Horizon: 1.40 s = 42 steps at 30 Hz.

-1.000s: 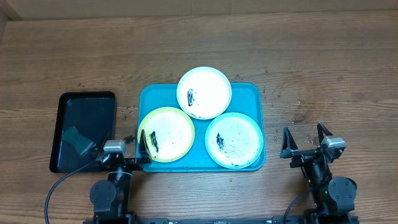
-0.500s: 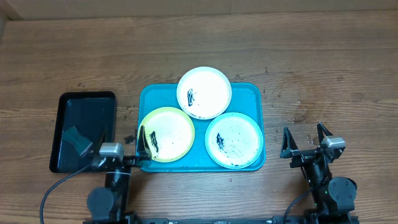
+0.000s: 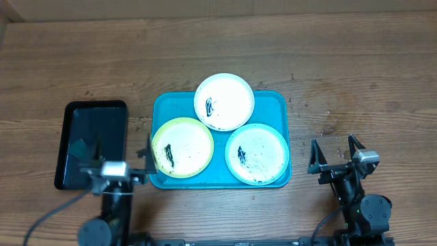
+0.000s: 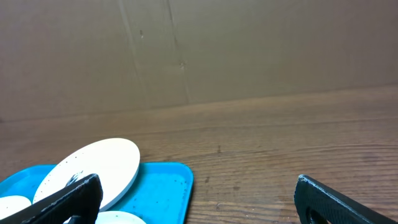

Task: Clean dirty plates on tray and stack at the side
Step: 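Move the left gripper down into the black water tray to the green sponge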

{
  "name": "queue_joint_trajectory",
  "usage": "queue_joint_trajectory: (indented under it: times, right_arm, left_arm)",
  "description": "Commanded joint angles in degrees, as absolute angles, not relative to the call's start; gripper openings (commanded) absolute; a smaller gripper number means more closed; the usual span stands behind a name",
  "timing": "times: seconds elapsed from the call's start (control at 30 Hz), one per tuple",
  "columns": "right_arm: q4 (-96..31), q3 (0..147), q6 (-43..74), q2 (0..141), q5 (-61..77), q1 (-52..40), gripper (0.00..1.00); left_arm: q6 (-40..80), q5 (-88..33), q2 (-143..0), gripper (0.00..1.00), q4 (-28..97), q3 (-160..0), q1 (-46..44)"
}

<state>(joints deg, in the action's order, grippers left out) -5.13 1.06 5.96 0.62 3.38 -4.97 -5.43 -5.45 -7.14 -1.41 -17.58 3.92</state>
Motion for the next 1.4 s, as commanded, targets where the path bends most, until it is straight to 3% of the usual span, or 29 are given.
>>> queue_joint_trajectory:
  times: [0.0,0.17,0.33,0.43,0.67,0.93,1.37]
  right_arm:
    - [-4.67,0.47,5.74,0.16,2.61,-5.30,1.00]
    - [-4.67,0.47,5.74,0.16,2.61,-5.30,1.00]
    - [-4.67,0.47,5.74,0.16,2.61,-5.30,1.00]
    - [-4.67,0.47,5.74,0.16,2.59,-5.30,1.00]
    - [-4.67,0.47,5.74,0.16,2.61,-5.30,1.00]
    - [-4.67,0.47,5.74,0.16,2.61,-5.30,1.00]
    - [-4.67,0.47,5.74,0.16,2.61,-5.30,1.00]
  left_arm:
    - [-9.54,3.03,-16.86,1.00,8.88,-30.41,3.73]
    - [-8.49,4.49,-35.53,1.00,22.79,-43.64,3.73]
    - [-7.38,-6.31,-48.53,1.00,25.85,-49.60,3.75]
    - [2.11,3.55,-54.17,1.00,28.14,-52.58,5.80]
    - [19.70,6.13,-62.26,1.00,38.87,-57.14,18.72]
    - [21.47,3.14,-70.17,1.00,44.99,-57.12,26.63]
    - [26.79,-0.89,-85.47,1.00,43.35,-57.12,34.13]
